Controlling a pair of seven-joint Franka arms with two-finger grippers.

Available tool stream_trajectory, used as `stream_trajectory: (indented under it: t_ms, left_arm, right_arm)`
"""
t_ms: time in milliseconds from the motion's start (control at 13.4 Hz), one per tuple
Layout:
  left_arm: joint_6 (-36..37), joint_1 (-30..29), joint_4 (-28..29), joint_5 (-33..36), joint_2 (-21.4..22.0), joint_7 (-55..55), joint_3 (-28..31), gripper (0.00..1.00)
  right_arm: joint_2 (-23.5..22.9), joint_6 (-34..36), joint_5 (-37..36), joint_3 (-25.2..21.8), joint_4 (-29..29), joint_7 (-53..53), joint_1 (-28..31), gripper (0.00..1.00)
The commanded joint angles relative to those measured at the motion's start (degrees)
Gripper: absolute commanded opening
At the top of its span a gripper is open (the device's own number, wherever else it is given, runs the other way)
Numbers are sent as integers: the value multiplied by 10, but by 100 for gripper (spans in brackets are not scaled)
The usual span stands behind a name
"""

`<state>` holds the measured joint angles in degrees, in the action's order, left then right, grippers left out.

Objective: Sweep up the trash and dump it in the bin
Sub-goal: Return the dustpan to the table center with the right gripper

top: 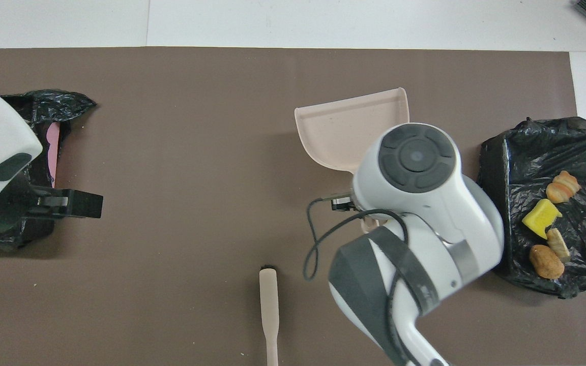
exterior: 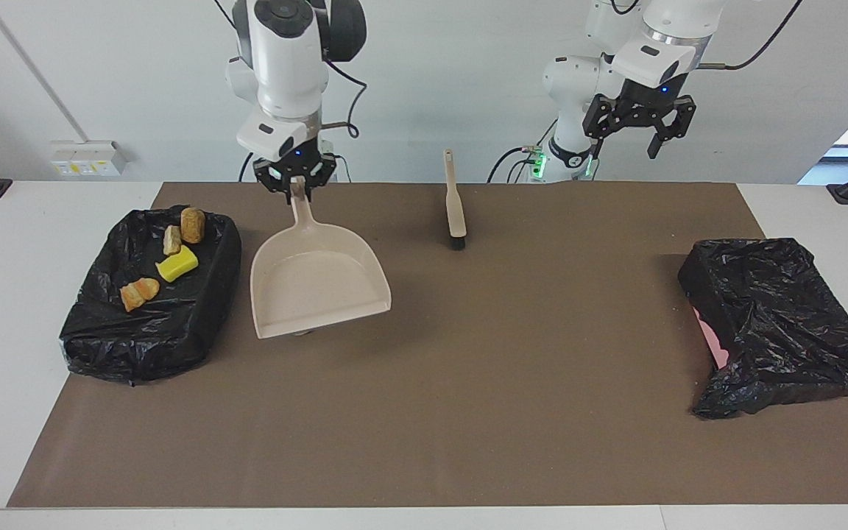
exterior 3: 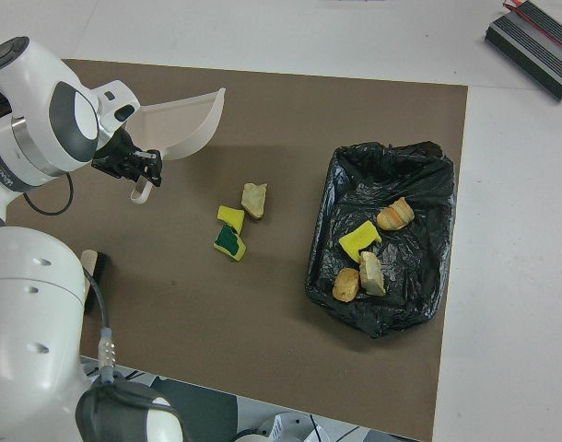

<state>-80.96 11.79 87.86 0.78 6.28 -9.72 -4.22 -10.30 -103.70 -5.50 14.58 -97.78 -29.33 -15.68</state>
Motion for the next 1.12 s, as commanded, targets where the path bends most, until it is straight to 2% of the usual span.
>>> stream_trajectory:
  t_ms: [0,150,224,374,524,823,972,1047]
  left_arm:
    - [40,-33,-78,-13,-55,23,-1,100]
    - [47,-46,-89,-19,-64,50,-1,100]
    - [46,-49,-88,-20,-60,75,-1,100]
    - [48,-52,-75,-19,-37,148,7,100]
    - [48,-56,-31,-19,-9,195,12,100]
    - [50,-65,-26,-19,-6,186,12,100]
    - [48,-70,-31,-19,-9,184,13,100]
    - [44,-78,-34,-20,-10,185,13,100]
  right_arm:
    - [-110,3,5,-2,129,-56,-22,0]
    - [-139,-35,25,-1,133,-56,-32,0]
    - [-157,-52,24,-1,132,-59,-56,0]
    - [-188,-120,23,-2,128,-115,-87,0]
    - [-193,-134,26,-2,124,-123,-88,0]
    - [-202,-194,18,-2,74,-129,-91,8]
    - [-205,-172,14,-2,85,-123,-92,26]
    - [-203,-150,15,-1,96,-121,-85,47]
